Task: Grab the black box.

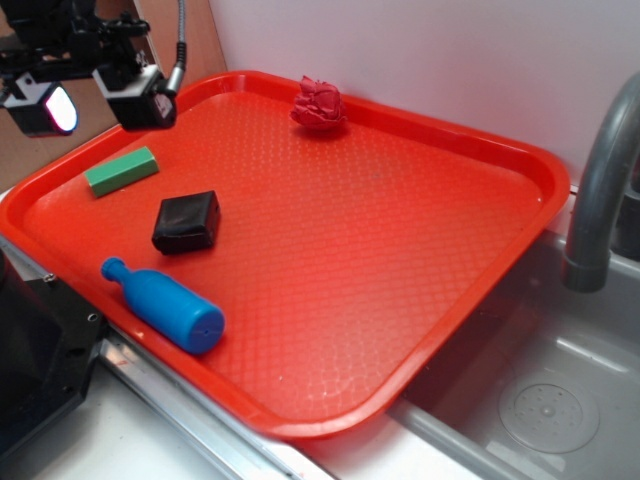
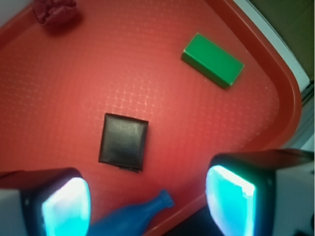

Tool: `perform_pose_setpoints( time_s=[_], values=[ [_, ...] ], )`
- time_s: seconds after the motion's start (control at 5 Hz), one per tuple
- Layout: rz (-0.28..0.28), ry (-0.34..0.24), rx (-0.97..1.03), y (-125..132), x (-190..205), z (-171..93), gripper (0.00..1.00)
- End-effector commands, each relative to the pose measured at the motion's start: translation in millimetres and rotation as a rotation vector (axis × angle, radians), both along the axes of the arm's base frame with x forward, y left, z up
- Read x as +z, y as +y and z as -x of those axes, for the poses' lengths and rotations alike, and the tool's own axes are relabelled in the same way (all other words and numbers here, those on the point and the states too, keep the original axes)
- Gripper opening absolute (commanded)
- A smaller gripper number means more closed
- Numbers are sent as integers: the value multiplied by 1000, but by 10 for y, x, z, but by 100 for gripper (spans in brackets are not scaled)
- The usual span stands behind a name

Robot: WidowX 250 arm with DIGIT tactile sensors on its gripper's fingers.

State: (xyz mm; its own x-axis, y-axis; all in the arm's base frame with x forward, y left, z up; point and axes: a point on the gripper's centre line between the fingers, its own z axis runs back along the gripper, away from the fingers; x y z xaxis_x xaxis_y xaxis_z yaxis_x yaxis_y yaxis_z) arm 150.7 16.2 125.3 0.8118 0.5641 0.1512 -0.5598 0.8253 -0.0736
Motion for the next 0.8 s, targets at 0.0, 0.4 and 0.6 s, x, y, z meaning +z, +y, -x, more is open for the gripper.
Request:
perform_pose_setpoints(
  time_s=[0.0,0.4,0.6],
  values=[
    [-9,-23,6,31,69,-27,100],
    [-232,-27,51,-11,-521,-237,100],
    [-246,-33,-9,-120,-763,-303,100]
  ],
)
